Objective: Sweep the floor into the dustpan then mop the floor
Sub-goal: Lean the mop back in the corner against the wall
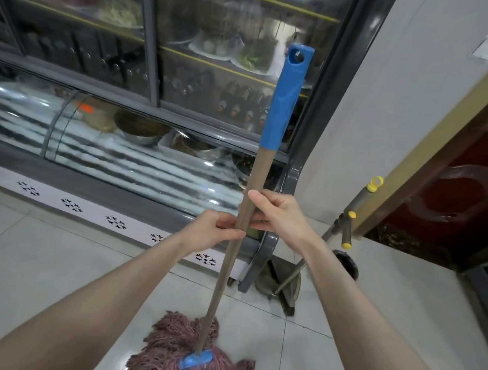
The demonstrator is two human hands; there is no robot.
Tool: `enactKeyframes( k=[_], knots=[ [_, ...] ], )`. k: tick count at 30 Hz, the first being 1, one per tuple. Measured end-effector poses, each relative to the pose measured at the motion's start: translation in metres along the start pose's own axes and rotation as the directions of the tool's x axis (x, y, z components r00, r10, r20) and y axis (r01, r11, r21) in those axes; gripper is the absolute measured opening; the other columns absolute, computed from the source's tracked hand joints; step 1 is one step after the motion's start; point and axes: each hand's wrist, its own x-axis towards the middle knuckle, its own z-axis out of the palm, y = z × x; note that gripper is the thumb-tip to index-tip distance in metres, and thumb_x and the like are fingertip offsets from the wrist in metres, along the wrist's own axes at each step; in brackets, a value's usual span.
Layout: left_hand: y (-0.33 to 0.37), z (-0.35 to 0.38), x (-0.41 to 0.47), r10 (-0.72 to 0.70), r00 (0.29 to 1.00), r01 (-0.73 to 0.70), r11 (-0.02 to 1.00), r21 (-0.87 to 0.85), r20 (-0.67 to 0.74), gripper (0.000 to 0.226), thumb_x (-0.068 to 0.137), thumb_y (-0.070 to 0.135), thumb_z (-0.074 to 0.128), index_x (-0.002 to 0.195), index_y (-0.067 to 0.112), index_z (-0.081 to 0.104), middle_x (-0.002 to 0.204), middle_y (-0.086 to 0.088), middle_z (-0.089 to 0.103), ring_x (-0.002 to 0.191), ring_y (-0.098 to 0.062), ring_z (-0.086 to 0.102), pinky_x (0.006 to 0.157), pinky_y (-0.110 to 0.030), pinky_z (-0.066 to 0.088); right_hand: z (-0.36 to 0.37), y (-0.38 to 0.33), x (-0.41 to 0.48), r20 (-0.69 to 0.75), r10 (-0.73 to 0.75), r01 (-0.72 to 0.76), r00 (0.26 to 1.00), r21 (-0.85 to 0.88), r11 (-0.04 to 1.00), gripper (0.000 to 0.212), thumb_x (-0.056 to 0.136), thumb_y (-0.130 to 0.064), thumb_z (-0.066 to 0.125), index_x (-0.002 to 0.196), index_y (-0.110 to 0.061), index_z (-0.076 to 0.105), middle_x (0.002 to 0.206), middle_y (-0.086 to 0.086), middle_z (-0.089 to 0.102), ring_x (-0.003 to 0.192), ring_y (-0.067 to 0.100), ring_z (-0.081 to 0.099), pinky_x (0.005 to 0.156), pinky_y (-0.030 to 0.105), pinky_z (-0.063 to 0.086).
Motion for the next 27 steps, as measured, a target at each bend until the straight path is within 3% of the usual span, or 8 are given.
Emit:
enactKeyframes(
  k=[4,9,13,18,22,24,27],
  knots=[
    [0.024,-0.005,-0.001,0.038,0.999,-0.038,0.999,0.006,0.019,0.024,0.085,0.016,0.069,0.109,0.018,0.072,0.104,0.007,0.073,0.099,-0.008,0.067,0.090,-0.023,0.052,-0.007,-0.022,-0.003,-0.022,-0.044,0.043,0.999,-0.037,0.998,0.021,0.093,-0.036,0.059,0.102,-0.022,0.072,0.098,0.006,0.075,0.089,0.024,0.072,0.080,0.038,0.059],
    [0.085,-0.006,-0.011,0.098,0.994,-0.101,0.993,0.054,0.057,0.022,0.085,0.018,0.070,0.107,0.020,0.072,0.102,0.006,0.074,0.098,-0.009,0.068,0.090,-0.027,0.051,-0.025,-0.076,-0.024,-0.067,-0.093,0.090,0.993,-0.042,0.995,0.023,0.093,-0.037,0.058,0.094,-0.019,0.072,0.094,0.014,0.074,0.085,0.029,0.073,0.076,0.044,0.059],
    [0.146,0.002,-0.028,0.192,0.977,-0.199,0.978,0.065,0.090,0.014,0.085,0.015,0.069,0.098,0.020,0.073,0.091,0.003,0.076,0.086,-0.008,0.070,0.077,-0.020,0.055,-0.041,-0.127,-0.054,-0.132,-0.148,0.143,0.980,-0.047,0.989,0.024,0.093,-0.036,0.058,0.091,-0.017,0.072,0.090,0.018,0.073,0.078,0.027,0.073,0.064,0.037,0.060],
    [0.214,0.040,-0.048,0.287,0.950,-0.297,0.952,0.071,0.119,0.024,0.087,0.007,0.066,0.109,-0.002,0.068,0.099,-0.017,0.072,0.085,-0.019,0.064,0.085,-0.036,0.054,-0.076,-0.178,-0.112,-0.222,-0.218,0.201,0.950,-0.098,0.975,0.032,0.094,-0.036,0.057,0.091,-0.007,0.070,0.096,0.030,0.068,0.077,0.032,0.071,0.063,0.037,0.061],
    [0.262,0.091,-0.058,0.355,0.918,-0.374,0.924,0.083,0.176,0.018,0.089,0.006,0.064,0.105,-0.001,0.068,0.096,-0.019,0.065,0.086,-0.023,0.055,0.082,-0.038,0.046,-0.118,-0.202,-0.168,-0.313,-0.260,0.231,0.913,-0.127,0.965,0.039,0.095,-0.035,0.055,0.098,0.002,0.069,0.094,0.026,0.069,0.078,0.035,0.068,0.064,0.037,0.061],
    [0.281,0.114,-0.058,0.380,0.902,-0.406,0.908,0.103,0.204,0.019,0.089,0.009,0.064,0.105,0.000,0.069,0.094,-0.018,0.068,0.085,-0.021,0.058,0.082,-0.035,0.049,-0.138,-0.210,-0.192,-0.346,-0.285,0.249,0.894,-0.145,0.958,0.038,0.095,-0.035,0.056,0.098,0.001,0.069,0.094,0.025,0.069,0.078,0.036,0.068,0.063,0.037,0.061],
    [0.314,0.168,-0.061,0.436,0.865,-0.476,0.871,0.125,0.249,0.010,0.089,0.011,0.065,0.097,0.008,0.070,0.082,-0.006,0.067,0.076,-0.014,0.058,0.071,-0.021,0.050,-0.182,-0.218,-0.239,-0.401,-0.329,0.285,0.855,-0.165,0.944,0.035,0.094,-0.035,0.057,0.092,-0.002,0.069,0.093,0.026,0.069,0.076,0.037,0.069,0.063,0.039,0.061]
  ],
)
